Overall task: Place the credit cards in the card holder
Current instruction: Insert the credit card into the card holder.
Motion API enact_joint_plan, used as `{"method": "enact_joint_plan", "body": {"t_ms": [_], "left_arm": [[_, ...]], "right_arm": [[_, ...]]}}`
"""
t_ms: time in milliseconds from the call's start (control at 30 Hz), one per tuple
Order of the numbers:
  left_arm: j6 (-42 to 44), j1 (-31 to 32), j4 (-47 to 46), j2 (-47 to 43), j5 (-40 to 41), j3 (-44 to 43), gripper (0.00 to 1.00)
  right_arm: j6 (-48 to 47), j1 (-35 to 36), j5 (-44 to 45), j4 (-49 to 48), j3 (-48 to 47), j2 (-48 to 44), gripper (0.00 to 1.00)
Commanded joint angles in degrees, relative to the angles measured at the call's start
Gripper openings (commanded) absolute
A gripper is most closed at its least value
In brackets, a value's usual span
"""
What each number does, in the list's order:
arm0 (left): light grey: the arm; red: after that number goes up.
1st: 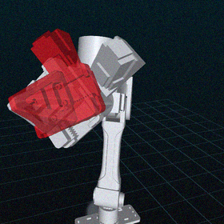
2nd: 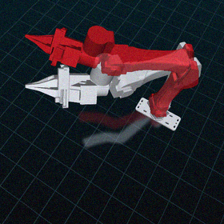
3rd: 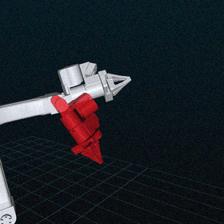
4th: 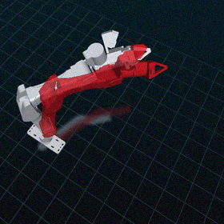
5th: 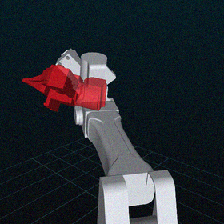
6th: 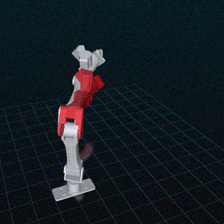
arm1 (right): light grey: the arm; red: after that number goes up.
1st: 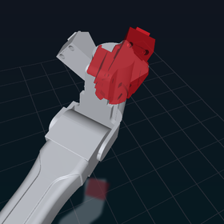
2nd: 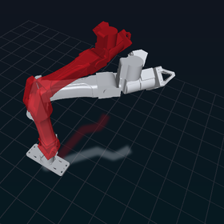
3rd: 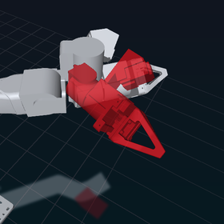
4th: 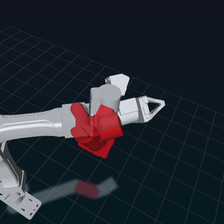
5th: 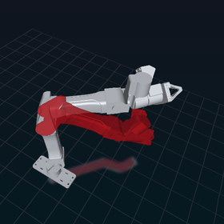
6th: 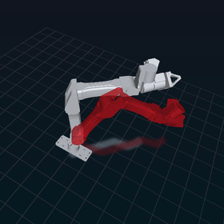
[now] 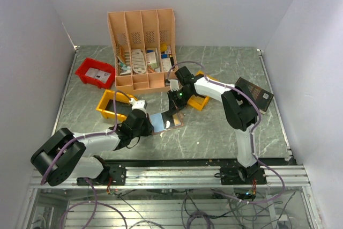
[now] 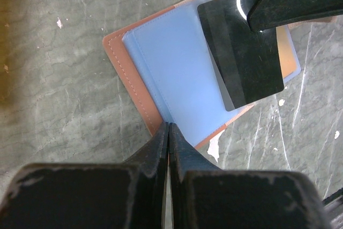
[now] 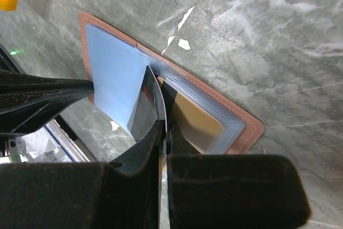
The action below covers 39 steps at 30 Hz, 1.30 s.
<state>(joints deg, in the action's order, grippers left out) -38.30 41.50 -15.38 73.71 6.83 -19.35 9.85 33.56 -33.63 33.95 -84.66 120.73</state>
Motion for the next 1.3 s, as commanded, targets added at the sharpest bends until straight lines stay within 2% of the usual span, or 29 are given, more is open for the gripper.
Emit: {"method": "enact_joint_plan", "body": {"t_ms": [0, 500, 1000, 1267], "left_arm": [[1.55, -0.63, 1.39, -0.22, 0.47, -0.88, 0.08], [1.39, -0.63, 0.62, -0.63, 0.22, -0.53, 0.08], [1.73, -0.64, 0.05, -0.19, -0.48, -1.01, 0.08], [2.18, -0.68, -0.09, -4.15, -2.2, -2.18, 0.1]], "right_arm": [[-1.65, -0.03, 5.93, 3.85, -0.88, 3.37, 0.01], [-0.38, 0.28, 2.72, 5.47, -4.81, 7.98, 0.0], [0.78, -0.1, 1.76, 3.76, -3.07, 6.54, 0.01], [1.11, 0.72, -0.16, 3.47, -4.46, 8.25, 0.04]]}}
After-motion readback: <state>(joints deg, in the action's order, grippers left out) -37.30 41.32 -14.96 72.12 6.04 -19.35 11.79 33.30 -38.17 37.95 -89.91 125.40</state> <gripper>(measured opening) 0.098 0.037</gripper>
